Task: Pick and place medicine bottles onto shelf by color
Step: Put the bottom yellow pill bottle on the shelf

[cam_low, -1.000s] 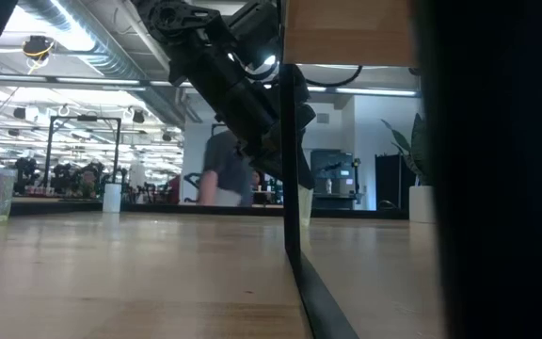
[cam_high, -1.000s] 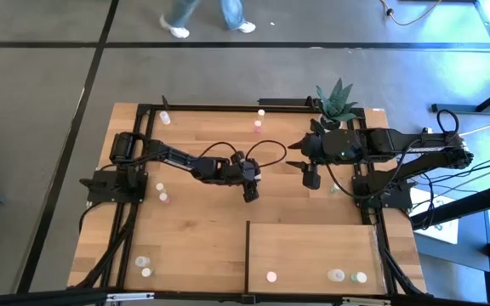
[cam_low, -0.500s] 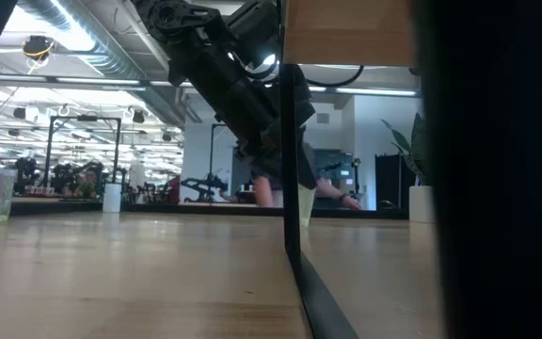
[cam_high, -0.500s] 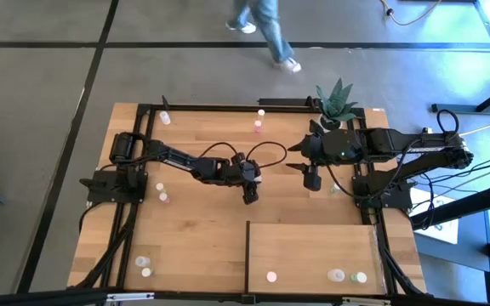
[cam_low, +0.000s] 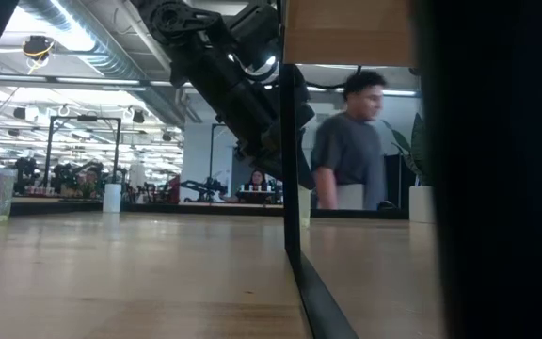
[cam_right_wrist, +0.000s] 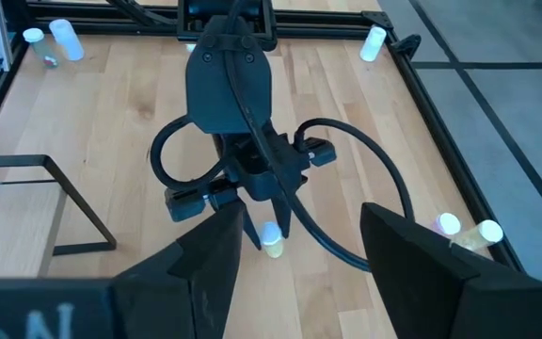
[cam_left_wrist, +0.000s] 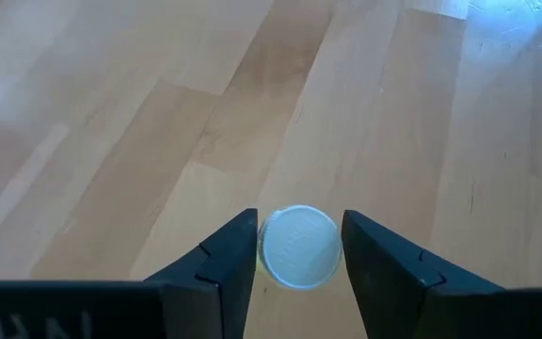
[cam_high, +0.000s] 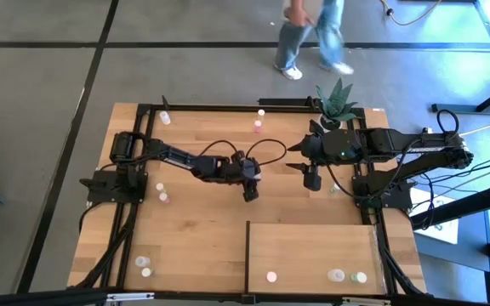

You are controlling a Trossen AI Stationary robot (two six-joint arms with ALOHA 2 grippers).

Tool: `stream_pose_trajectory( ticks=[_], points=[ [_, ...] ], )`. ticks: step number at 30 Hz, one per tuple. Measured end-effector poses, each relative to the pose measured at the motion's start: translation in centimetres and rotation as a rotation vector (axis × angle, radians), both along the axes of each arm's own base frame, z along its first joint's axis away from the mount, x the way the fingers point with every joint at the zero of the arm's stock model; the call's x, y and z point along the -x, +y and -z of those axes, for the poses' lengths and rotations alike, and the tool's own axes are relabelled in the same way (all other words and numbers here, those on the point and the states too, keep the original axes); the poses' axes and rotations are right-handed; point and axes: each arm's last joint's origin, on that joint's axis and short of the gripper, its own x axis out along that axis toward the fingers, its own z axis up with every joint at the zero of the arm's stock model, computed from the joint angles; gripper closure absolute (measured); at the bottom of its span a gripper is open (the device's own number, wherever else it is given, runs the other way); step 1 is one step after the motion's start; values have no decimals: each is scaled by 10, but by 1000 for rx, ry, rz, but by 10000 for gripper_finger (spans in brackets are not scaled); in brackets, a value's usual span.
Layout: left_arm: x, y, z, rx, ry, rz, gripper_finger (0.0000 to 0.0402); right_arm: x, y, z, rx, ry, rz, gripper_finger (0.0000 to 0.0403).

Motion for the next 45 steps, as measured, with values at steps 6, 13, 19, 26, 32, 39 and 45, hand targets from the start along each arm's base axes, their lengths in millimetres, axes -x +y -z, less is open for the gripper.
stream_pose_trajectory(
  ticks=[6, 13, 19, 26, 32, 39, 45],
  points=[
    [0, 5, 0, -1, 0, -13, 253, 0, 0, 0, 0, 0, -1, 185],
    [0, 8, 0, -1, 0, -20, 254, 0, 0, 0, 0, 0, -2, 185],
    [1, 7, -2, -1, -3, -19, 254, 0, 0, 0, -1, 0, -2, 185],
    [3, 8, -17, -32, -35, 6, 254, 0, 0, 0, 2, 1, -3, 185],
    [7, 8, -33, -70, -60, 26, 252, 0, 0, 0, -15, -2, 10, 185],
    [15, 8, -60, -91, -123, 31, 252, 0, 0, 0, -18, -4, 13, 185],
    [27, 9, -89, -123, -193, -10, 254, -3, 1, 2, -28, 6, -1, 184]
  ],
)
